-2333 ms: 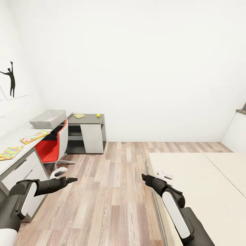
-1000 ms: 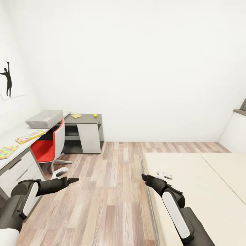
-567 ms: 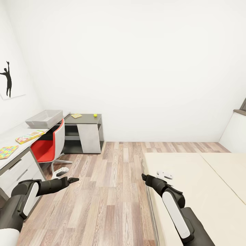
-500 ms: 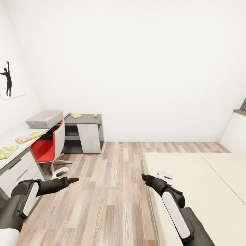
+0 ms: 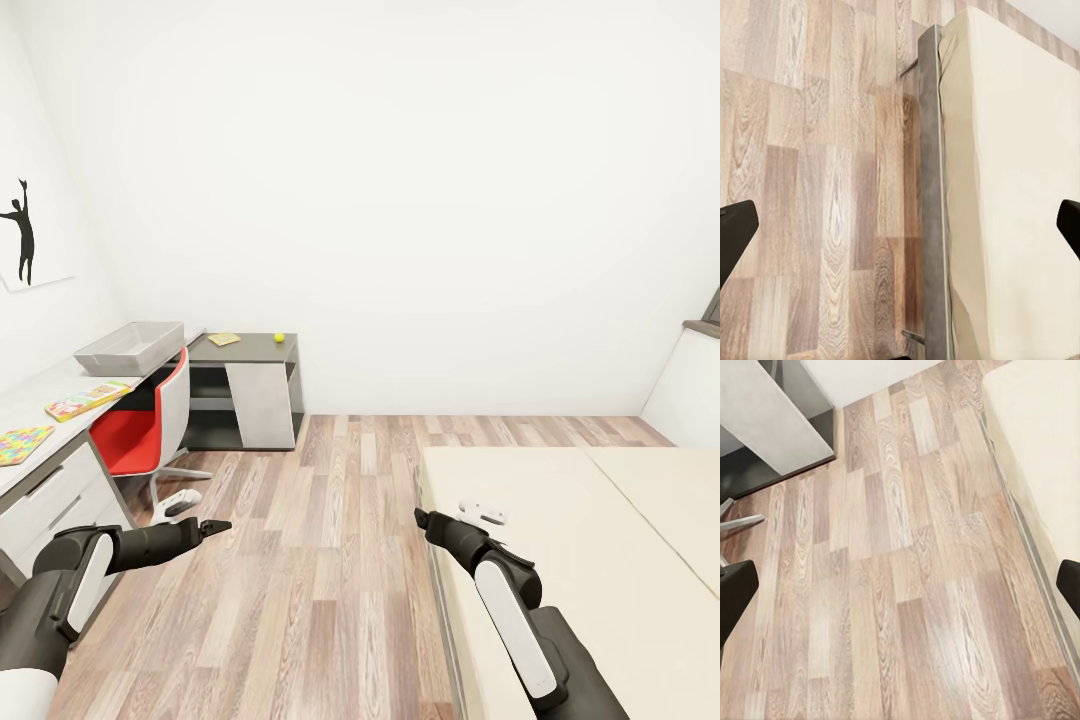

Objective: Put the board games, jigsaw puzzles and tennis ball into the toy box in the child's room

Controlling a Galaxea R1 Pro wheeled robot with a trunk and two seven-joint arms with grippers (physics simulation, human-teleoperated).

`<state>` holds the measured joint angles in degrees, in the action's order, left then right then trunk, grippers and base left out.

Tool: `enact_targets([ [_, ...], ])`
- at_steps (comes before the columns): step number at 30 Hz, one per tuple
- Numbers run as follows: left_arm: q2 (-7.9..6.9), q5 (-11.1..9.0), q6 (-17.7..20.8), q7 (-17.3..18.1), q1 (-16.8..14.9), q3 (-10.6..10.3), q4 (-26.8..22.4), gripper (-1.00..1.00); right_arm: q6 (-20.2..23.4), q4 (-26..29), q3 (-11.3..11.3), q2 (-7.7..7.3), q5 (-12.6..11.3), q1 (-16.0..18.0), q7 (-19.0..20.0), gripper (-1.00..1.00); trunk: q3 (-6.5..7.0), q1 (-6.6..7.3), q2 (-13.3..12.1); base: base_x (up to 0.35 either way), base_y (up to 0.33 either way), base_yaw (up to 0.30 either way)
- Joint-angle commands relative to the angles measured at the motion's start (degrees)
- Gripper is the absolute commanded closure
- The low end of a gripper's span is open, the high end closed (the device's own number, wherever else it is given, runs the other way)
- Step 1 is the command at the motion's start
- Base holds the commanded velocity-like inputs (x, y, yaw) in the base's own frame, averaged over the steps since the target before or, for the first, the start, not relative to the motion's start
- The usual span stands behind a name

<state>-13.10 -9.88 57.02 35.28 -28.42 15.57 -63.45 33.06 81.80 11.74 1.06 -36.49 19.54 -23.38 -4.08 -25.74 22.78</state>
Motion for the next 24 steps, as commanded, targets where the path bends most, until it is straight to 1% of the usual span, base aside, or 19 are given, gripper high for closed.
enact_targets([
  [1, 0.0, -0.19, 0.37, 0.05, -0.06, 0.07, -0.01, -1.0, 0.08, 0.07, 0.05, 0.0, -0.6, 0.06, -0.59, -1.0, -0.13, -0.04, 0.13, 0.0, 0.0, 0.0],
  [10, 0.0, -0.2, 0.37, 0.05, -0.06, 0.07, -0.01, -1.0, 0.08, 0.03, 0.04, 0.0, -0.6, 0.06, -0.57, -1.0, -0.13, -0.04, 0.13, -0.046, -0.02, 0.0],
  [24, 0.0, -0.21, 0.37, 0.05, -0.06, 0.07, -0.01, -1.0, 0.08, 0.03, 0.04, 0.0, -0.6, 0.06, -0.54, -1.0, -0.13, -0.04, 0.13, -0.005, -0.003, 0.0],
])
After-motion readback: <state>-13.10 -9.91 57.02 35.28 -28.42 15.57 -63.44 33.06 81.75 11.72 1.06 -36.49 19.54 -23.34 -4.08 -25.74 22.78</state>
